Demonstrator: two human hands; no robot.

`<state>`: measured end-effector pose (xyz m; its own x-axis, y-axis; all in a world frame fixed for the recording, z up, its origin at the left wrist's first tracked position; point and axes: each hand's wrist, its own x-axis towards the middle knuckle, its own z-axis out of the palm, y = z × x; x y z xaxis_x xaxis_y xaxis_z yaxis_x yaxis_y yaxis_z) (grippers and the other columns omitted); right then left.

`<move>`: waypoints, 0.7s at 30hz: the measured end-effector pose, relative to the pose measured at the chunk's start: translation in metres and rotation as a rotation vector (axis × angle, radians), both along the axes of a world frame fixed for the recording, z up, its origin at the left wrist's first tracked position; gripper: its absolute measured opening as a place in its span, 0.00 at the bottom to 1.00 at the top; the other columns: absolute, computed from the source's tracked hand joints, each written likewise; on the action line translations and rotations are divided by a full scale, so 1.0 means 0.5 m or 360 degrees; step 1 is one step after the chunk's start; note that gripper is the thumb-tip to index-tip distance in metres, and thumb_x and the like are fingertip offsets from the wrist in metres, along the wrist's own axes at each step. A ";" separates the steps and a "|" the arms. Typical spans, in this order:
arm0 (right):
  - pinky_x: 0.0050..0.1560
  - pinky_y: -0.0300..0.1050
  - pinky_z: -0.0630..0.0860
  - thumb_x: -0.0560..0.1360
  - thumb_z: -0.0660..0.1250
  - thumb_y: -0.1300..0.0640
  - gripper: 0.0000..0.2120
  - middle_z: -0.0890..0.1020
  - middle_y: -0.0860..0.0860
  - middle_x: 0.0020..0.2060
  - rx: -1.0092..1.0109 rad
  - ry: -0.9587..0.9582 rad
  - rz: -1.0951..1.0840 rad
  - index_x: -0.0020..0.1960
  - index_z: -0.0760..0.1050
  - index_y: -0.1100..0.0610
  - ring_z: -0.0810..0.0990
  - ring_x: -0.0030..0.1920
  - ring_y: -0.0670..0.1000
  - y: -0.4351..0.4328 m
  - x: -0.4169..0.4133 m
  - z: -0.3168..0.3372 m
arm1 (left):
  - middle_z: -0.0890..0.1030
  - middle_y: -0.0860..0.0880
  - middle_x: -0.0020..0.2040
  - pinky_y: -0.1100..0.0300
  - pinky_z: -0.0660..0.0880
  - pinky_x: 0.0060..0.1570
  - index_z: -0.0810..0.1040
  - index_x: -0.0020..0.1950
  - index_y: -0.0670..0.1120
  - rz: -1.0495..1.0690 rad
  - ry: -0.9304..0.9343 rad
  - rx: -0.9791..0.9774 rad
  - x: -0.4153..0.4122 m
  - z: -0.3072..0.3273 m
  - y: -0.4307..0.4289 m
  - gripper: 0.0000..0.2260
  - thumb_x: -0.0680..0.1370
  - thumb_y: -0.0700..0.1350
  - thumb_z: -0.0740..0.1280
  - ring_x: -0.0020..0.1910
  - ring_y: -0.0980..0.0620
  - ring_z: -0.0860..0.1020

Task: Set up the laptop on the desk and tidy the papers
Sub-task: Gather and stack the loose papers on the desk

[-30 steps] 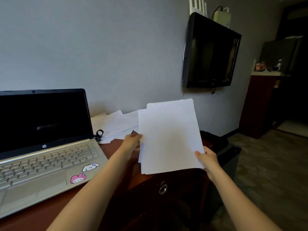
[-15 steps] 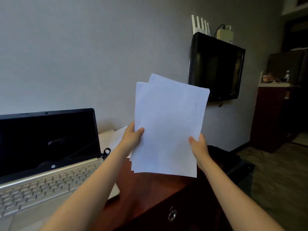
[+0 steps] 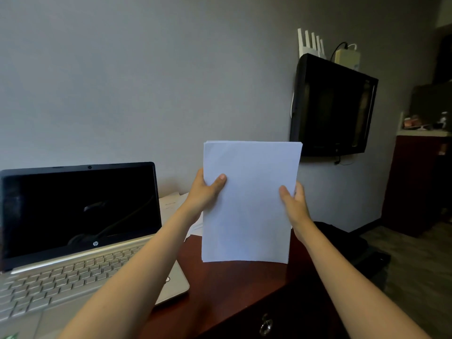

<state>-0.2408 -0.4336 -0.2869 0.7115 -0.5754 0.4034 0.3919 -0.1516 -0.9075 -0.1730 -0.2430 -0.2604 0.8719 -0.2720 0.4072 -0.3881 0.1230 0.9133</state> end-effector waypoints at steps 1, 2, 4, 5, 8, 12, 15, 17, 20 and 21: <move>0.63 0.52 0.72 0.81 0.57 0.60 0.20 0.73 0.52 0.59 -0.0010 0.0017 0.0017 0.71 0.59 0.58 0.74 0.59 0.54 0.003 0.002 0.001 | 0.77 0.49 0.60 0.64 0.75 0.45 0.66 0.68 0.45 -0.0013 -0.0015 0.0009 0.000 0.000 -0.002 0.20 0.78 0.46 0.66 0.54 0.51 0.78; 0.64 0.54 0.71 0.81 0.57 0.61 0.19 0.73 0.53 0.60 -0.0024 0.0035 0.0011 0.71 0.60 0.58 0.74 0.61 0.55 0.005 0.003 0.002 | 0.77 0.48 0.60 0.64 0.76 0.46 0.68 0.67 0.45 -0.0012 -0.0020 0.0007 -0.003 -0.001 -0.002 0.18 0.78 0.44 0.65 0.53 0.50 0.78; 0.65 0.57 0.71 0.80 0.57 0.63 0.19 0.74 0.56 0.63 -0.0065 0.0064 -0.0028 0.70 0.62 0.58 0.74 0.62 0.57 0.006 0.006 0.000 | 0.78 0.47 0.56 0.65 0.76 0.45 0.71 0.65 0.43 0.0038 -0.0015 -0.0038 -0.008 -0.001 -0.004 0.14 0.80 0.41 0.62 0.51 0.49 0.78; 0.65 0.57 0.71 0.79 0.57 0.64 0.19 0.74 0.57 0.64 -0.0083 0.0069 -0.0043 0.70 0.63 0.58 0.74 0.62 0.58 0.005 0.007 -0.003 | 0.78 0.47 0.54 0.65 0.75 0.43 0.72 0.64 0.43 0.0077 -0.0005 -0.0072 -0.011 0.000 -0.005 0.12 0.80 0.39 0.60 0.49 0.49 0.78; 0.62 0.52 0.72 0.77 0.62 0.64 0.22 0.73 0.56 0.64 -0.0123 0.0114 -0.0031 0.70 0.63 0.57 0.74 0.63 0.57 0.007 0.003 -0.013 | 0.78 0.47 0.50 0.62 0.74 0.39 0.73 0.58 0.45 0.0190 0.0089 -0.0217 -0.011 -0.001 -0.002 0.08 0.81 0.38 0.59 0.44 0.50 0.77; 0.58 0.48 0.70 0.75 0.67 0.59 0.28 0.69 0.58 0.66 -0.0120 0.0283 -0.0050 0.72 0.60 0.55 0.71 0.64 0.57 0.002 -0.002 -0.031 | 0.78 0.45 0.55 0.56 0.71 0.50 0.73 0.62 0.42 0.0317 0.0296 -0.0483 0.002 -0.005 0.018 0.11 0.81 0.38 0.59 0.50 0.48 0.76; 0.58 0.48 0.69 0.74 0.70 0.58 0.32 0.70 0.59 0.66 0.0014 0.0338 -0.0116 0.72 0.59 0.55 0.71 0.63 0.58 -0.004 -0.003 -0.047 | 0.76 0.47 0.55 0.57 0.70 0.52 0.71 0.66 0.40 0.0321 0.0428 -0.0677 0.002 -0.010 0.030 0.13 0.81 0.38 0.58 0.52 0.49 0.74; 0.60 0.48 0.67 0.72 0.71 0.59 0.36 0.69 0.59 0.67 0.0172 0.0344 -0.0175 0.74 0.55 0.56 0.71 0.63 0.58 -0.001 -0.003 -0.054 | 0.76 0.45 0.60 0.55 0.71 0.53 0.70 0.67 0.40 0.0280 0.0483 -0.0770 0.003 -0.017 0.035 0.14 0.81 0.38 0.58 0.53 0.48 0.75; 0.61 0.57 0.72 0.69 0.74 0.61 0.40 0.71 0.58 0.64 0.0591 0.0359 0.0004 0.74 0.55 0.58 0.75 0.56 0.57 0.015 -0.006 -0.067 | 0.76 0.46 0.63 0.51 0.72 0.59 0.69 0.67 0.41 0.0231 0.0559 -0.0899 0.003 -0.027 0.034 0.14 0.82 0.38 0.58 0.54 0.48 0.75; 0.56 0.57 0.75 0.66 0.76 0.60 0.40 0.73 0.58 0.63 0.0785 0.0353 0.0232 0.72 0.60 0.60 0.76 0.55 0.57 0.022 -0.002 -0.074 | 0.76 0.46 0.62 0.50 0.72 0.60 0.69 0.67 0.42 0.0203 0.0584 -0.0931 0.002 -0.030 0.032 0.14 0.82 0.38 0.58 0.54 0.48 0.75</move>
<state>-0.2415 -0.4226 -0.3238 0.8350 -0.5472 -0.0571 0.1687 0.3535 -0.9201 -0.1719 -0.2269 -0.2755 0.9915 0.0157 0.1288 -0.1117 0.6082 0.7859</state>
